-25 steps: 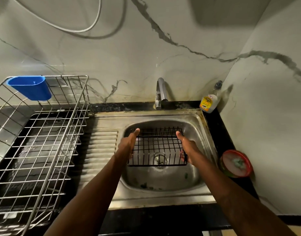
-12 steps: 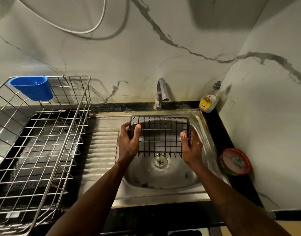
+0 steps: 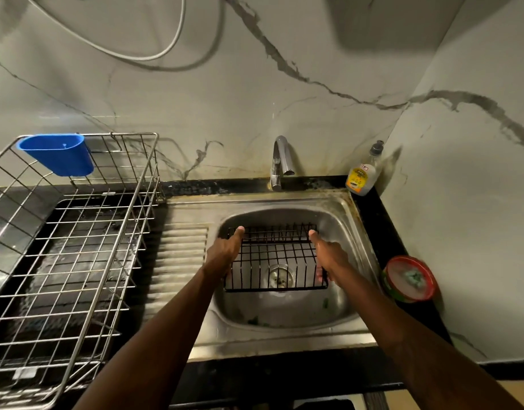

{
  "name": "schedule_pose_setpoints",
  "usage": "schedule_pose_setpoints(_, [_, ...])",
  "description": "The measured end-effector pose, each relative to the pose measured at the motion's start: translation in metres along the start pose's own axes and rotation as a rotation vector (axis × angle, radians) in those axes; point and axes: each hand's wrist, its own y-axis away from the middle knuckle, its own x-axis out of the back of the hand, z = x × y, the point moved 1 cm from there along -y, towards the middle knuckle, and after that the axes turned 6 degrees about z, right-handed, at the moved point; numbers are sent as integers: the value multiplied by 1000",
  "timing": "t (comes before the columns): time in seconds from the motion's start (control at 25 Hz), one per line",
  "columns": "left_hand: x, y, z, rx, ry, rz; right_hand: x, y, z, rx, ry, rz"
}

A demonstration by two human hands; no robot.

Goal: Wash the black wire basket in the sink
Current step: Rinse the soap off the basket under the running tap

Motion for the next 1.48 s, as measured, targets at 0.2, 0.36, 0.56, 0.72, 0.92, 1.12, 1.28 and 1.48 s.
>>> schedule_pose_setpoints(0.2, [9,22,-2,-497,207,265,0,19,4,511,-276,233])
schedule_pose_setpoints(0.36, [13,19,2,-674,293,376,-5,11,5,809,-404,429])
schedule_pose_setpoints(0.56, [12,0,9,138,-22,47,-16,-35,9,-119,-73,-36])
schedule_pose_setpoints(0.72, [9,4,7,96,-134,68,-22,-36,20,-47,-70,-13])
schedule_pose_setpoints(0.92, [13,6,1,-34,27,128,-19,-31,11,169,-53,60])
schedule_pose_setpoints(1.12, [19,32,3,-532,234,323,-6,0,8,761,-307,380])
schedule_pose_setpoints(1.28, [18,15,8,0,-27,89,-11,-27,-3,145,-26,35])
schedule_pose_setpoints(1.48, [17,-4,-23,93,-6,173,-18,-25,-7,223,-33,-6])
